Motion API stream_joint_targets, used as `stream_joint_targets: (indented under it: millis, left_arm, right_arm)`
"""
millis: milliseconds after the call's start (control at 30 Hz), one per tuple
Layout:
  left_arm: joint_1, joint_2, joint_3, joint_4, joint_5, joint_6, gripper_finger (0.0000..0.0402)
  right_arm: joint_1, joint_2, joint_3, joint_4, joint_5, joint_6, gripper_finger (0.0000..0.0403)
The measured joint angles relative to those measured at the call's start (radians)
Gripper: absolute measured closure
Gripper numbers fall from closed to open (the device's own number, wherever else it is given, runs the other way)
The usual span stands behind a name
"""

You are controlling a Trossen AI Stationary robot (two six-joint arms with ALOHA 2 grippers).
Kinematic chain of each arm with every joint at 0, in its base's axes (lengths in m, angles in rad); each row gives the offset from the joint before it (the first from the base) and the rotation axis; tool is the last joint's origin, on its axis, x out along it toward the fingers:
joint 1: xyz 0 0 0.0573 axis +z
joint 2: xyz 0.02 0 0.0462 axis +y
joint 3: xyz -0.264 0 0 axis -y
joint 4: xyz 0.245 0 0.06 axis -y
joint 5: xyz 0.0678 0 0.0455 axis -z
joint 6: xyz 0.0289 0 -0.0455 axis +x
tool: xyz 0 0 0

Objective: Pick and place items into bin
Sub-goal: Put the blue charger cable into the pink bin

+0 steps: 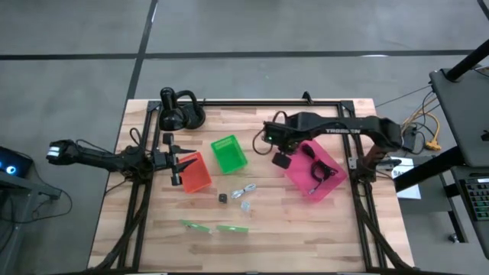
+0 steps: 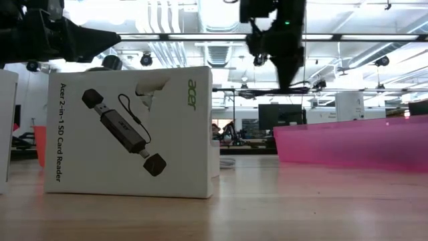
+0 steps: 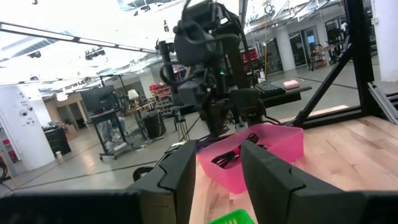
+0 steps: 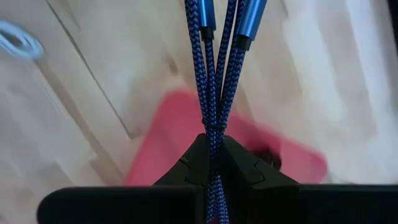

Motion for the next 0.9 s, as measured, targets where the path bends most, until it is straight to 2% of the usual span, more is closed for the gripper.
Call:
stream_joint_targets:
  millis: [167, 433, 733, 900]
  left_arm:
    - [0.000, 0.000, 0.000, 0.000, 0.000, 0.000, 0.0288]
    - [0.000, 0.000, 0.000, 0.000, 0.000, 0.000, 0.0288]
    - [0.000, 0.000, 0.000, 0.000, 0.000, 0.000, 0.0288]
    - [0.000, 0.000, 0.000, 0.000, 0.000, 0.000, 0.0288]
  right_arm:
    - [0.042, -0.058, -0.089, -0.065, 0.000, 0.090, 0.0390]
    - [0.098, -0.193, -0.277, -0.067, -0.001, 0.224, 0.0390]
    - [0.103, -0.351, -0.460, -0.046, -0.002, 0.414, 0.0390]
    - [0.104, -0.394, -0.507, -0.025, -0.004, 0.451, 0.0390]
